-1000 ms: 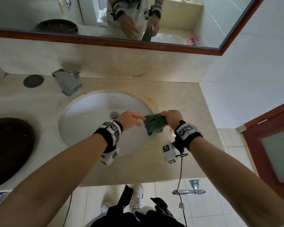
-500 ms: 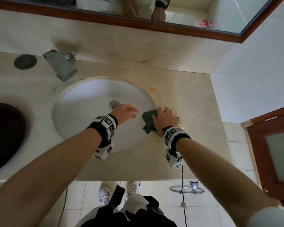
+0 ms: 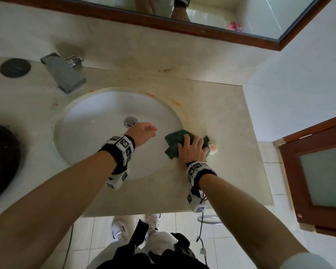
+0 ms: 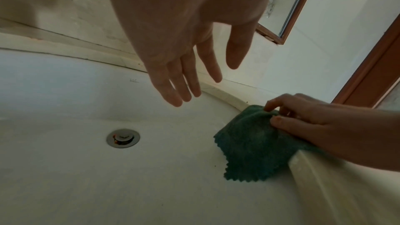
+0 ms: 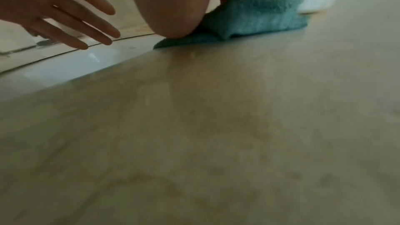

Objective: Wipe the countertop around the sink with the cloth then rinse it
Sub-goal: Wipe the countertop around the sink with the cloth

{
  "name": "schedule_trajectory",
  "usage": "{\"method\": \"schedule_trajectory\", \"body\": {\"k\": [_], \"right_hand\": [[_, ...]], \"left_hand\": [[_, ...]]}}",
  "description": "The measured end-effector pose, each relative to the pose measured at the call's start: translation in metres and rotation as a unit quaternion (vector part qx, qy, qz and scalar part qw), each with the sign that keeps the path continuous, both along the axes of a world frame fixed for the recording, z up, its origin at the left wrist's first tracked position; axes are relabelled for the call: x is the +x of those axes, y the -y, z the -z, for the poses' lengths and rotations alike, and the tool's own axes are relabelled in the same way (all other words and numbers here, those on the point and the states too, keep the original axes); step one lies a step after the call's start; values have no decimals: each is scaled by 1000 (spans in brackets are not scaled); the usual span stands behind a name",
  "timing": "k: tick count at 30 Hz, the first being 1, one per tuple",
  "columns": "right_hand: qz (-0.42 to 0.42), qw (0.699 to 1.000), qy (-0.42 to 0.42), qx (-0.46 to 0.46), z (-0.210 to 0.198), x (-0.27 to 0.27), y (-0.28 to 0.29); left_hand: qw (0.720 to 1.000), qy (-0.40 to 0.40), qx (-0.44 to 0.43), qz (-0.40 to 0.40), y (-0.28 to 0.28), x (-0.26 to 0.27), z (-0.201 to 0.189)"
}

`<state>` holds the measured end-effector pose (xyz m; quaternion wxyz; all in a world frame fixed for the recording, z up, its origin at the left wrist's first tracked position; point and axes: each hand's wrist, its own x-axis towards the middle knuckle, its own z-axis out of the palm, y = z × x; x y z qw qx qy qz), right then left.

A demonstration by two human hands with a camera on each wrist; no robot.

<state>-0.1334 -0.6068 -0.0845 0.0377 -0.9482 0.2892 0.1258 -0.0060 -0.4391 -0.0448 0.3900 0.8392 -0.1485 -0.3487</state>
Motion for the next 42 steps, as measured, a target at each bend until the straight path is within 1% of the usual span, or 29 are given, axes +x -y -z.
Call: {"method": "schedule_trajectory", "body": {"k": [3,4,7,12,17,20,23,26,31,35,39,42], "right_hand": [[39,996,-10,77,10,-3,1],[45,995,-8,87,13,-4,1],[41,996,-6,78,19,-6,0],[15,996,-34,83,19,2,17],[-31,993,-54,97,20,31,54],[-61,991,-63,97,20,53,77],[-69,991,-56,95,21,70,93],[-73,992,-48,89,21,74,96],[-62,995,-37,74,21,59,85],[-59,996,-37,59,20,18,64],[-54,993,-63,78,17,-25,35],[-45,992,-78,86,17,-42,20]], "left_hand": [[1000,1,-8,2,-1,2,0],[1000,-2,-8,2,-1,3,1],[1000,-8,-6,6,-2,5,4],[1000,-11,15,12,5,14,12],[999,-17,26,8,24,25,16],[999,-5,37,-11,37,34,16],[998,0,55,-19,43,37,18],[998,-5,64,-27,44,33,21],[998,-8,67,-11,33,19,20],[998,6,64,4,20,6,14],[998,10,63,25,9,-4,7],[998,13,58,34,5,-8,3]]}}
